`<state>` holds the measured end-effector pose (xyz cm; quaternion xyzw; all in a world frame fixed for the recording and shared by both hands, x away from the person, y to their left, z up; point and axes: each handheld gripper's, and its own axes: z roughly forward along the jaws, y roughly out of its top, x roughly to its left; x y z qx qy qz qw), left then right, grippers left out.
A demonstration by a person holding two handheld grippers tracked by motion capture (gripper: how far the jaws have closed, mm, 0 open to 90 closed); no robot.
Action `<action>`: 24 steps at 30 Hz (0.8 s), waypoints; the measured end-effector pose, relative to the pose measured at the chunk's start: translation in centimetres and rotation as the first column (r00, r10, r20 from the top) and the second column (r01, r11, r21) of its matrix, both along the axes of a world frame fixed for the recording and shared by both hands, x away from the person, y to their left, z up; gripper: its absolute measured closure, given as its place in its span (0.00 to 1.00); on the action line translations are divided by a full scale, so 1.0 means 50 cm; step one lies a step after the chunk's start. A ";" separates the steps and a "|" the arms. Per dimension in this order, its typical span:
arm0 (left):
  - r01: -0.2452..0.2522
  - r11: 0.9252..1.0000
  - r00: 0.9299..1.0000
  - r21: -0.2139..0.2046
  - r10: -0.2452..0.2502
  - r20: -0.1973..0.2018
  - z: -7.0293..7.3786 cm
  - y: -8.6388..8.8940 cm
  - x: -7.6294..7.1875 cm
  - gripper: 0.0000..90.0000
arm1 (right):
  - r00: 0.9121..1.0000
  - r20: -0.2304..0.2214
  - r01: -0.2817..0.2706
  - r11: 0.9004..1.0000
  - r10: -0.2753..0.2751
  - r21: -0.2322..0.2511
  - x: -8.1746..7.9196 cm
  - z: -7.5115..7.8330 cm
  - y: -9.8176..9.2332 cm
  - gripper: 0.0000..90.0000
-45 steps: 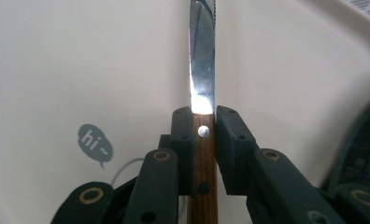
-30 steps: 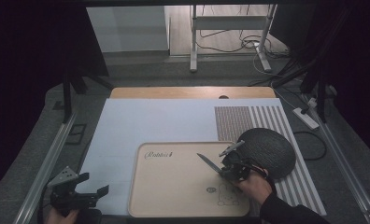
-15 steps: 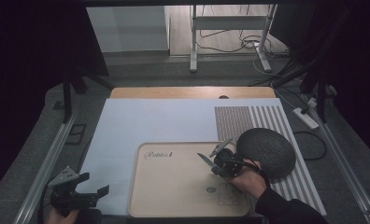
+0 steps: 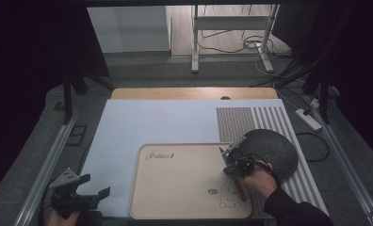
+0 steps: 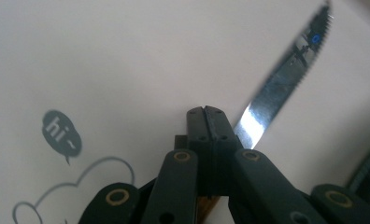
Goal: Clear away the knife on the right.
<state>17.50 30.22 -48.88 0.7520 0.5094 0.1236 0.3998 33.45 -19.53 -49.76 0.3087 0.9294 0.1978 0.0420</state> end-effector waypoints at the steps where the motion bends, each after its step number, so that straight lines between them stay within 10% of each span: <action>1: 0.000 1.000 1.000 0.000 0.000 0.000 0.000 0.000 0.000 0.02 | 1.000 -0.003 0.006 1.000 -0.006 0.002 0.000 0.000 -0.007 1.00; 14: 0.003 1.000 1.000 0.004 -0.003 -0.001 0.000 -0.001 0.001 0.02 | 0.999 -0.004 0.041 0.999 -0.041 -0.011 -0.003 0.004 -0.050 0.98; 24: 0.007 1.000 1.000 -0.003 -0.007 -0.005 0.000 0.000 0.002 0.02 | 0.998 0.046 0.039 0.996 -0.043 0.082 -0.008 0.028 -0.044 0.68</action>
